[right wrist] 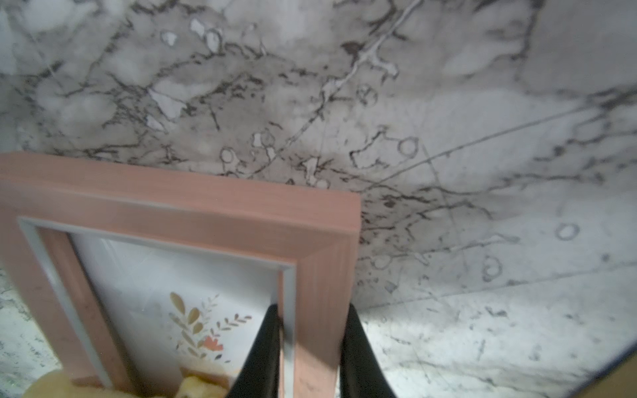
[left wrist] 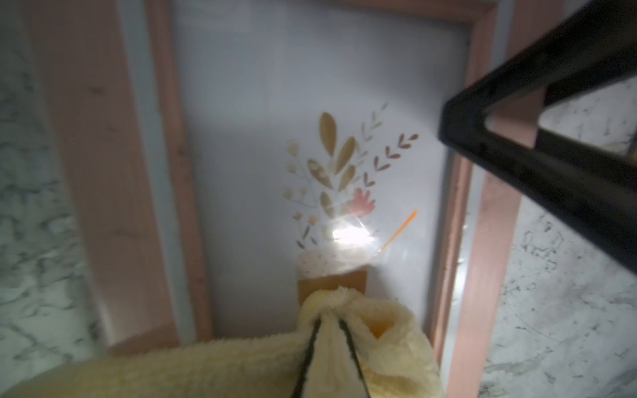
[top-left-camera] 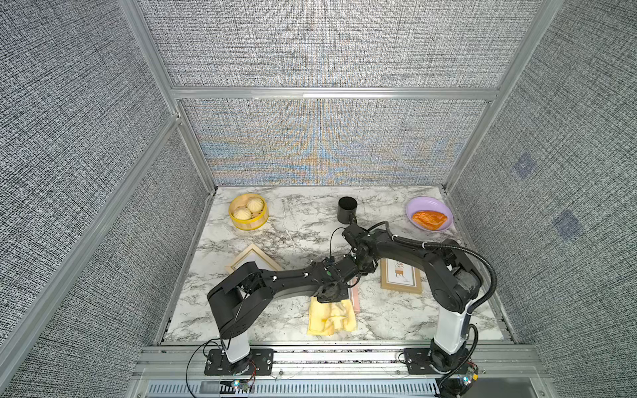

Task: Wipe the picture frame with a cloth
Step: Wipe the dirt from the picture frame.

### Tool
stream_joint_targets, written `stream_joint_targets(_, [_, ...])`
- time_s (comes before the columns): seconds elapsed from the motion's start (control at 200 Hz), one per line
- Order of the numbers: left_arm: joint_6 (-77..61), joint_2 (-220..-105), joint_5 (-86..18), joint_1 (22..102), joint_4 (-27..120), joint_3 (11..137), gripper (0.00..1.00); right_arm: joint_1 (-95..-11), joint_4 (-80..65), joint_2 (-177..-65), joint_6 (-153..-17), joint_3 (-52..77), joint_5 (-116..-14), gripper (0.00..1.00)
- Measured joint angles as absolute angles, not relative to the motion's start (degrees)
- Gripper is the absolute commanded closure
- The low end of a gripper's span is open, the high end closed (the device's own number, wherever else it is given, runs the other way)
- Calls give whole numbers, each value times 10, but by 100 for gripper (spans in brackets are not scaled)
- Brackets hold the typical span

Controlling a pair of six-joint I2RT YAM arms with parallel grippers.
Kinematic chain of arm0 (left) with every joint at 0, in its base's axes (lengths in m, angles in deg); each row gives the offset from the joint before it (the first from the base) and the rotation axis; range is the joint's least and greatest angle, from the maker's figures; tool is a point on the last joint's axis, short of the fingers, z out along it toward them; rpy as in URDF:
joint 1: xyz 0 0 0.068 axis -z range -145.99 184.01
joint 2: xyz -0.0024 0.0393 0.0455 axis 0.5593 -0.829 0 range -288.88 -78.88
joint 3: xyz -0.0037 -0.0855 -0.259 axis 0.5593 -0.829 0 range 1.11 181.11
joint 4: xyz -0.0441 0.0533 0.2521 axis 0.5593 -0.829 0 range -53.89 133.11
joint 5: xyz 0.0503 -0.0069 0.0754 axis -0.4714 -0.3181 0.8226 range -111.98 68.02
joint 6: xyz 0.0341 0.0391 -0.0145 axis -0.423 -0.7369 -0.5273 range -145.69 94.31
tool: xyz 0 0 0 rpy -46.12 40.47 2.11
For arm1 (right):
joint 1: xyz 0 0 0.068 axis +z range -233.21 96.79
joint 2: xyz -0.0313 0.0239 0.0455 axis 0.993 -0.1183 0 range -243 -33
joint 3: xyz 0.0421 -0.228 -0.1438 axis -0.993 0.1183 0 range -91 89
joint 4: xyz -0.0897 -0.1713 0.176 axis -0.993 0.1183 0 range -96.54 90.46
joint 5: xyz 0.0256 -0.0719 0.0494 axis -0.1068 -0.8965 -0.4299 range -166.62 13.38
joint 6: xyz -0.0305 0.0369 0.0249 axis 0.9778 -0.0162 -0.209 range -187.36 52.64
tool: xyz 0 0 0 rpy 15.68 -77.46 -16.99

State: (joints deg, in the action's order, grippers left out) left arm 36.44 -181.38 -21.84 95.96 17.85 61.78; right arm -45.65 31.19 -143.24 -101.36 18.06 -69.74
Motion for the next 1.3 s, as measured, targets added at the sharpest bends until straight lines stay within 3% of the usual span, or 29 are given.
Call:
stream_joint_targets(0.375, [420,-1818,-219,985,247,601,100,-456,311,-1432,-1017,181,-701,88])
stream_joint_targets(0.721, [401,-1747,-181,933,123,557,100,-456,307,-1432,-1023,183,-701,88])
stream_joint_targets(1.086, [366,-1832,-174,955,42,660,100,-454,297,-1426,-1032,193,-701,88])
stream_joint_targets(1.296, [391,-1856,-211,990,117,676,100,-454,297,-1426,-1029,193,-701,88])
